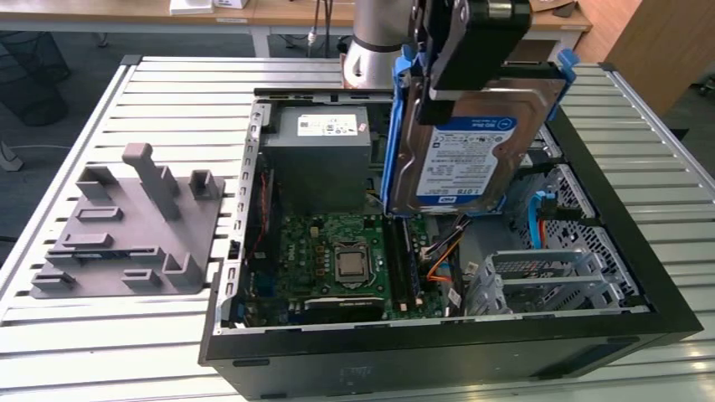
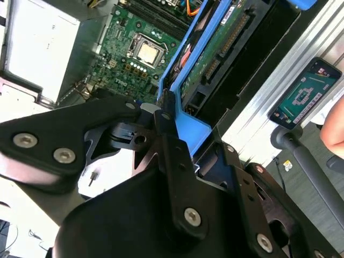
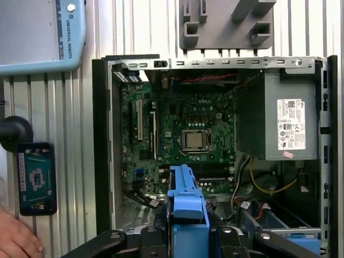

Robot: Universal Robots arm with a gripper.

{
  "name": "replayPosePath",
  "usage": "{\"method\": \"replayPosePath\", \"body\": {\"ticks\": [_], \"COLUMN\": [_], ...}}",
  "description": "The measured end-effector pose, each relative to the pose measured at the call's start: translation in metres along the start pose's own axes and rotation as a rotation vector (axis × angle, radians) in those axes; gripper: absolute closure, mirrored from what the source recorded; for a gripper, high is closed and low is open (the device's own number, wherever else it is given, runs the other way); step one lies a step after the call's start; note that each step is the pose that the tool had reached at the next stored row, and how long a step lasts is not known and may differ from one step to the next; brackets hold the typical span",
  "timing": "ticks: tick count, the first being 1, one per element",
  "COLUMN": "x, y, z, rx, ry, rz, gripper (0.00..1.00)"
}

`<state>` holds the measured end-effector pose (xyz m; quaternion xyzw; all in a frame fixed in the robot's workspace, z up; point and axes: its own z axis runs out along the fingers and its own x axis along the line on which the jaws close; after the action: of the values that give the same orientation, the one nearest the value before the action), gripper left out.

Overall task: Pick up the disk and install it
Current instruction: 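Insert the disk into the insertion slot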

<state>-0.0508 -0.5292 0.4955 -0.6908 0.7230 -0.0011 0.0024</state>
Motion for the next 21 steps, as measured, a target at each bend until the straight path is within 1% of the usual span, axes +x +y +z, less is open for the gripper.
{"method": "replayPosePath", "body": {"ticks": [4, 5, 13, 14, 16, 19, 21], "x": [0.0163, 0.0188, 0.0199, 0.02, 0.0197, 0.0193, 0.0204], "y": [-0.0008, -0.0009, -0.001, -0.0018, -0.0074, -0.0188, -0.0216], "z": [0.0026, 0.0032, 0.0037, 0.0042, 0.006, 0.0095, 0.0122], "rx": [0.0, 0.0001, 0.0, 0.0, -0.0007, -0.0024, -0.0026], "ry": [0.0, -0.0002, 0.0, 0.0, 0.0, -0.0001, 0.0], "rz": [0.0, 0.0, 0.0, 0.0, 0.0, 0.0, 0.0], "gripper": [0.63, 0.63, 0.63, 0.63, 0.63, 0.63, 0.63]}}
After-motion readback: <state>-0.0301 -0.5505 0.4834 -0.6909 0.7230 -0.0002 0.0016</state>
